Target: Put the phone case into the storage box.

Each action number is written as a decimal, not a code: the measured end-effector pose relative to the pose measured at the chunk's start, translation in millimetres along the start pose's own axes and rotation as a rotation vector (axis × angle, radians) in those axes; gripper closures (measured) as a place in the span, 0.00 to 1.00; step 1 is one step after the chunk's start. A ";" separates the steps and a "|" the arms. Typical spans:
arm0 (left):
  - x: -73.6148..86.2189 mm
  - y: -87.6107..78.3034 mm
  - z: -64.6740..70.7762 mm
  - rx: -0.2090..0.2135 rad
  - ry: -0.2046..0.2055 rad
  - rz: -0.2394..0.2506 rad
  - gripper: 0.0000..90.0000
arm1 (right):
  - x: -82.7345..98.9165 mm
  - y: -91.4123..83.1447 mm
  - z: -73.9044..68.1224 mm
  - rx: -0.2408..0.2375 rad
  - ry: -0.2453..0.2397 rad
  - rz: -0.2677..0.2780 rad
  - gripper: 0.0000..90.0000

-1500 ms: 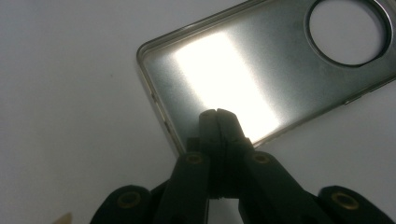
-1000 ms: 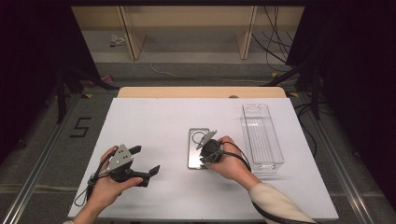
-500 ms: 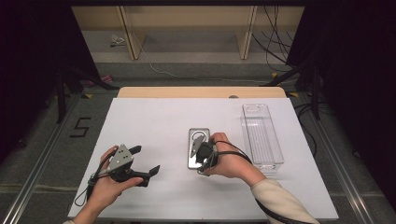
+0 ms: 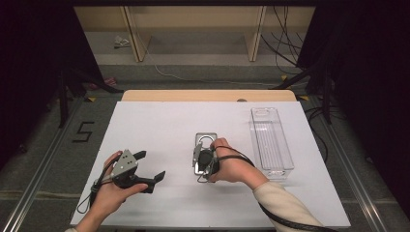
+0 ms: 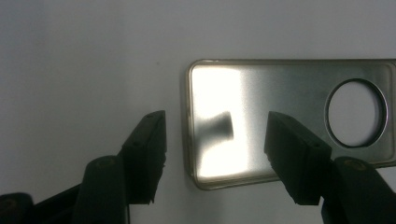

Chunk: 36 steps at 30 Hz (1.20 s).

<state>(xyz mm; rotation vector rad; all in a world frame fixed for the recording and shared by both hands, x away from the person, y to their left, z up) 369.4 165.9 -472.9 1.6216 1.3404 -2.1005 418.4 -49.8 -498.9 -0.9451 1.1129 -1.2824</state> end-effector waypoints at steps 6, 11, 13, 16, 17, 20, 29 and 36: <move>0.1 -0.5 -0.6 -0.001 0.000 0.001 0.03 | -2.9 4.6 -0.5 -0.004 -0.023 -0.021 0.49; -0.2 -0.3 -0.1 -0.001 0.000 0.002 0.03 | -3.0 8.7 -0.8 -0.008 -0.036 -0.045 0.53; -0.2 -0.1 0.0 0.001 -0.002 0.002 0.03 | -3.9 11.1 -0.8 -0.006 -0.038 -0.034 0.54; -0.5 -0.1 0.1 0.000 -0.001 0.003 0.03 | -3.6 12.8 -0.1 -0.006 -0.041 -0.051 0.56; -0.5 -0.1 0.1 0.000 -0.001 0.003 0.03 | -3.7 13.2 -0.3 -0.008 -0.041 -0.053 0.57; -0.5 -0.2 -0.2 -0.001 -0.002 0.004 0.03 | -4.6 15.1 -0.1 -0.005 -0.046 -0.049 0.60; -0.3 -0.1 -0.1 0.000 -0.003 0.004 0.03 | -5.3 16.5 -1.0 -0.017 -0.054 -0.078 0.68; -0.2 0.1 0.0 0.001 -0.003 0.003 0.03 | -5.9 17.2 -0.9 -0.028 -0.065 -0.072 0.73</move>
Point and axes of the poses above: each handheld gripper's, and its own axes: y roughly forward along the jaws, x roughly out of its underside, z roughly to its right, the point moved 6 cm from there along y, roughly forward along the jaws, and after that the axes turned 9 degrees about -z, right-handed, at the moved point
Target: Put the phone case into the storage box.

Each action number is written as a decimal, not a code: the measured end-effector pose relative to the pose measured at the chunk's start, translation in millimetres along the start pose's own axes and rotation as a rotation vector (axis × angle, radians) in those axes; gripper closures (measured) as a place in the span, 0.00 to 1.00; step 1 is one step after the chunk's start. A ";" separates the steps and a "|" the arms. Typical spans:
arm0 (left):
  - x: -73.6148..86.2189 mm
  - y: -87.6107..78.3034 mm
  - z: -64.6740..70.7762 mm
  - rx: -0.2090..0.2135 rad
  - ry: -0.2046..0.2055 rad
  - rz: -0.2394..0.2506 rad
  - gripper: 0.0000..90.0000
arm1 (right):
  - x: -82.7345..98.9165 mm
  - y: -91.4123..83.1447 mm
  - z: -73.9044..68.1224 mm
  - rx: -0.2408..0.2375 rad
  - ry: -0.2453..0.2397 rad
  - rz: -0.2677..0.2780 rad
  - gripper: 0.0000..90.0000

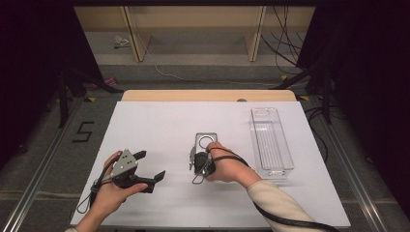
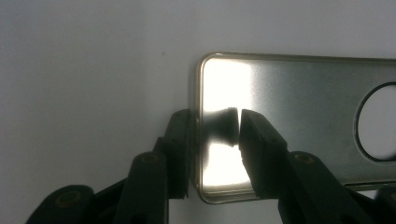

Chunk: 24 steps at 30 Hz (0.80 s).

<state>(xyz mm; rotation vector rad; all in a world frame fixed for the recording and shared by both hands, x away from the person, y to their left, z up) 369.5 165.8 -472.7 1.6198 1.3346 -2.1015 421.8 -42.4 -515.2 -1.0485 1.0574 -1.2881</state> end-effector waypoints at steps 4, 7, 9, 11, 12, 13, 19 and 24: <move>-0.2 -0.1 -0.1 -0.001 0.002 0.001 0.03 | -0.5 -0.2 -1.6 -0.012 0.002 -0.009 0.77; -0.1 0.0 0.3 0.002 -0.002 0.001 0.03 | -0.8 0.0 -2.3 -0.016 -0.004 -0.011 0.80; -0.2 0.0 0.0 0.000 0.000 0.001 0.03 | -1.2 -0.6 -3.1 -0.014 -0.015 -0.023 0.83; -0.1 0.0 0.1 0.001 -0.002 0.001 0.03 | -1.7 -0.4 -3.8 -0.017 -0.013 -0.021 0.84; -0.1 0.0 0.1 0.001 -0.002 0.001 0.03 | -1.6 -0.5 -3.4 -0.017 -0.017 -0.023 0.85; -0.1 -0.2 0.0 -0.001 -0.002 0.001 0.03 | -1.6 -0.2 -3.8 -0.022 -0.013 -0.020 0.85; -0.1 -0.2 -0.1 -0.001 -0.002 0.001 0.03 | -1.9 -0.2 -4.5 -0.033 -0.010 -0.020 0.89; -0.3 -0.2 0.0 -0.002 -0.001 0.003 0.03 | -1.5 -0.6 -5.5 -0.038 -0.008 -0.025 0.91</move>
Point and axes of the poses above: each handheld gripper's, and its own axes: y roughly forward along the jaws, x roughly out of its underside, z roughly to its right, the point moved 6 cm from there along y, roughly forward along the jaws, and after that the axes turned 9 degrees about -z, right-handed, at the moved point
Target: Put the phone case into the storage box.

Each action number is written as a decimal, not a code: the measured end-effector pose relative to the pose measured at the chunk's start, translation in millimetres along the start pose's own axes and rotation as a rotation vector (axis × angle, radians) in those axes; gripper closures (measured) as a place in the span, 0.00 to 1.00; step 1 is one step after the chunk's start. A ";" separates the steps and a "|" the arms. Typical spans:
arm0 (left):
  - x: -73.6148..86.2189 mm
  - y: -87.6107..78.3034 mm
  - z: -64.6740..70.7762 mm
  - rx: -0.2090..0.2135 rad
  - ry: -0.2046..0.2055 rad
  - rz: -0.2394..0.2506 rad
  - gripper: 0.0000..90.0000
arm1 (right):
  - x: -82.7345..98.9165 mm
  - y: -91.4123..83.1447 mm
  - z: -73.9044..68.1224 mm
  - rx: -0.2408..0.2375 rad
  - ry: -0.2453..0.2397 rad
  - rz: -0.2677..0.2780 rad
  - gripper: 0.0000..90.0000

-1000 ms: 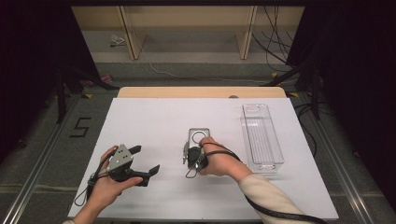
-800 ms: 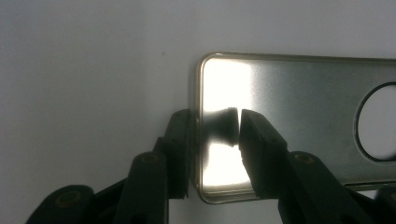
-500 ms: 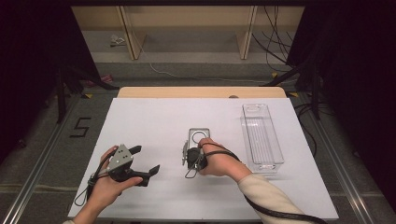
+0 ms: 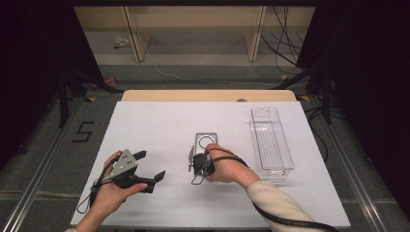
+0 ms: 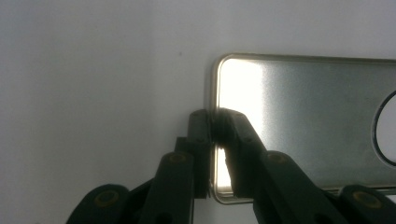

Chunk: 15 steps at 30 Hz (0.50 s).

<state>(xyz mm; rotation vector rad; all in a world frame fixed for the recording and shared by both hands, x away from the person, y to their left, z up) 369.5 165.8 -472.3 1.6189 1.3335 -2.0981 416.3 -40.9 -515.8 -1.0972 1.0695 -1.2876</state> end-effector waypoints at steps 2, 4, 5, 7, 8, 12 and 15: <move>0.0 0.0 0.0 0.000 0.000 0.000 0.03 | -0.4 0.0 -0.8 -0.002 0.009 0.002 0.92; -0.1 -0.1 0.0 -0.001 0.001 0.001 0.03 | -0.4 0.0 -1.4 -0.003 0.010 0.001 0.93; -0.1 -0.1 0.0 -0.001 0.001 0.001 0.03 | -0.4 0.0 -1.4 -0.003 0.010 0.001 0.93; 0.0 0.0 0.0 -0.001 0.002 0.000 0.03 | -0.6 0.1 -1.7 -0.003 0.015 0.002 0.94; 0.1 -0.1 0.0 -0.001 0.002 -0.003 0.03 | -0.8 0.2 -2.1 0.000 0.018 0.002 0.95; 0.0 -0.2 0.0 -0.003 0.005 -0.003 0.03 | -0.7 -0.2 -1.8 0.004 0.009 -0.004 0.96; 0.1 -0.2 0.1 -0.003 0.006 -0.004 0.03 | -1.0 -0.1 -1.4 0.008 0.006 -0.001 0.97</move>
Point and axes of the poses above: each handheld gripper's, and its own axes: y roughly forward along the jaws, x roughly out of its underside, z roughly to its right, the point moved 6 cm from there along y, roughly forward along the jaws, and after that the axes turned 9 degrees about -z, right-handed, at the moved point
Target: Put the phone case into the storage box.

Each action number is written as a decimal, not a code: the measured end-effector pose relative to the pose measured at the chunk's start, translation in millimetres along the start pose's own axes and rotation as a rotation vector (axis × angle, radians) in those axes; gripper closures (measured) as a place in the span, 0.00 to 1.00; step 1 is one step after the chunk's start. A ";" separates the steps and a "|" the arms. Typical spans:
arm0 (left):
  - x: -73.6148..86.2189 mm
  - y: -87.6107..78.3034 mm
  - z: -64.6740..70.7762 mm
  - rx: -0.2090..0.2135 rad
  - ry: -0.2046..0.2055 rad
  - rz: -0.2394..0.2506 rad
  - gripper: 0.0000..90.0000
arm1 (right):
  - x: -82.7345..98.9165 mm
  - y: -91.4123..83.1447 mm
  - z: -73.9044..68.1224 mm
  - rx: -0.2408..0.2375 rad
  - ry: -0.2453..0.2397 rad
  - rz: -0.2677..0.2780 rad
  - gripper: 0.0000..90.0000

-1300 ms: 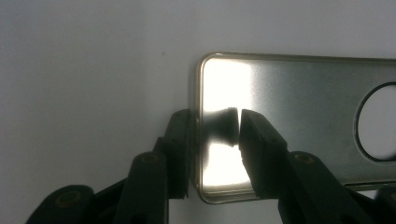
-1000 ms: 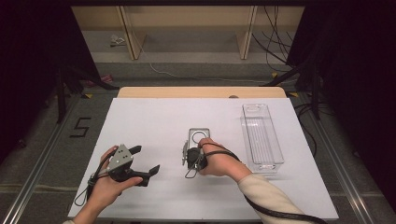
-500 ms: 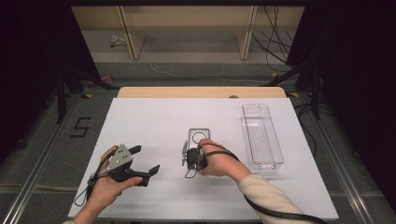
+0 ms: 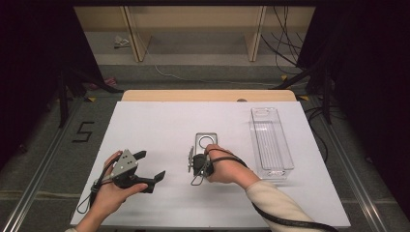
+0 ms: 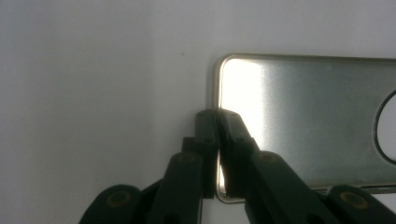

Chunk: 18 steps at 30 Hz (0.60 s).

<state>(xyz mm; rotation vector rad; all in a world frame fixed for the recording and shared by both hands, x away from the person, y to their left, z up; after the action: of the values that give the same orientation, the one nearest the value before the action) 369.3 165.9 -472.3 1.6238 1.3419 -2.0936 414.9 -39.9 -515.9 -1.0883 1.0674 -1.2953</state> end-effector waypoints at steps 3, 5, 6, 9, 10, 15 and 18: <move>-0.2 -0.1 -0.1 -0.001 0.001 0.001 0.03 | 0.0 0.1 -0.6 -0.001 0.009 0.001 0.97; 0.0 -0.1 0.1 -0.001 0.002 -0.001 0.03 | 0.0 0.2 -0.8 -0.002 0.012 0.004 0.98; 0.0 -0.1 0.1 -0.001 0.002 -0.001 0.04 | 0.0 0.2 -0.8 -0.002 0.012 0.004 0.98; -0.1 -0.2 0.0 -0.002 0.003 0.000 0.04 | 0.2 0.0 -0.4 0.001 0.008 0.006 0.98; 0.0 -0.1 0.0 -0.002 0.003 -0.001 0.04 | 0.7 -0.4 -0.3 -0.001 0.006 0.001 0.98; 0.1 0.2 0.4 0.000 0.002 -0.002 0.04 | 1.3 0.2 -1.6 -0.005 0.020 0.018 0.99; 0.2 0.3 0.6 -0.001 0.003 -0.003 0.04 | 2.0 -0.6 -1.9 -0.007 0.024 0.011 0.99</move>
<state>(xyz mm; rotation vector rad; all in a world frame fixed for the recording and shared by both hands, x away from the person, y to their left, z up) 369.0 165.4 -472.7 1.6264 1.3467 -2.0932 412.9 -41.9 -515.7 -1.0729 1.0949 -1.2993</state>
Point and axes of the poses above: each handheld gripper's, and its own axes: y roughly forward along the jaws, x roughly out of its underside, z roughly to its right, the point moved 6 cm from there along y, roughly forward along the jaws, and after that the axes turned 9 degrees about -z, right-handed, at the moved point
